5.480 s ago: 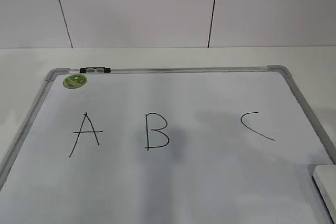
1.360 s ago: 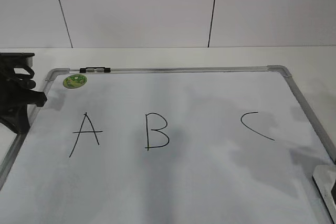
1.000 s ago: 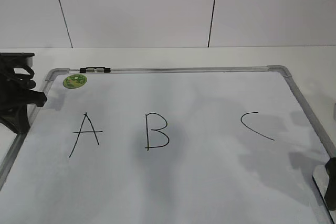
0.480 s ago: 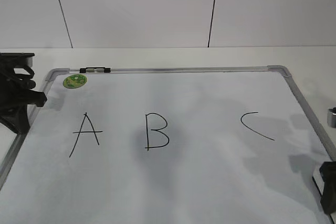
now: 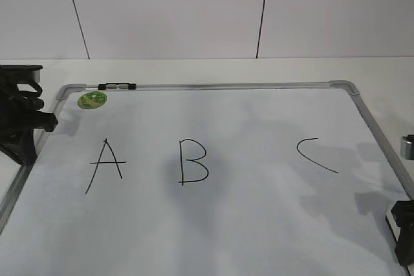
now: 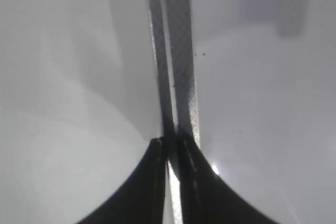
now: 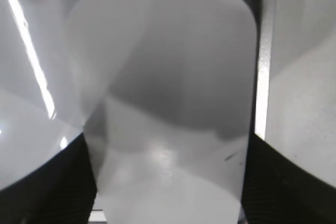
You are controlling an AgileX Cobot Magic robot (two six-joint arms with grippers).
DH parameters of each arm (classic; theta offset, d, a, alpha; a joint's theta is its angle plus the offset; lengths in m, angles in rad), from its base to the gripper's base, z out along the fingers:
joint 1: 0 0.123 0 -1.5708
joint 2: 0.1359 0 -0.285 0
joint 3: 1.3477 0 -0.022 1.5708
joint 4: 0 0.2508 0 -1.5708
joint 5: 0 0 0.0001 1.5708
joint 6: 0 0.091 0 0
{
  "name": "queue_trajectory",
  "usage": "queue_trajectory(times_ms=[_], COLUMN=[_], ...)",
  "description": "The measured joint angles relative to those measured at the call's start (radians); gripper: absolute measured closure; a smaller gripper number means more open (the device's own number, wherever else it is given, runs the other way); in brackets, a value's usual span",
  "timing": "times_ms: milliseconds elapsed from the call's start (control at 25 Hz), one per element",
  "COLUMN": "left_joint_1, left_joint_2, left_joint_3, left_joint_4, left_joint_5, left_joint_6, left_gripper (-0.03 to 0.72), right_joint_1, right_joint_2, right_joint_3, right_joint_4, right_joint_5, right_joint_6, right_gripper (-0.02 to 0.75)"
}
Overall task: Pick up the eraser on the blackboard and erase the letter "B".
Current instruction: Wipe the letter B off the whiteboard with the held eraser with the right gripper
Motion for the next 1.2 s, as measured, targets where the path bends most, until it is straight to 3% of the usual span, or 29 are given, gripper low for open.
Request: queue_trajectory(times_ms=[600,960,1200], left_joint_1=[0.000,0.000,0.000], left_joint_2=[0.000,0.000,0.000], left_joint_3=[0.000,0.000,0.000], left_joint_4=[0.000,0.000,0.000], left_joint_5=[0.000,0.000,0.000], left_joint_6=[0.000,0.000,0.000], left_gripper=[0.659,0.659,0.659], right_joint_1=[0.000,0.002,0.121], right_joint_2=[0.005,-0.013,0.046], right_joint_3=[-0.041,-0.289,-0.495], right_joint_4=[-0.014,-0.023,-0.034], right_joint_5=[0.058,0.258,0.285], right_joint_6=[-0.002,-0.002,0.022], right_gripper=[0.197,0.197,0.197])
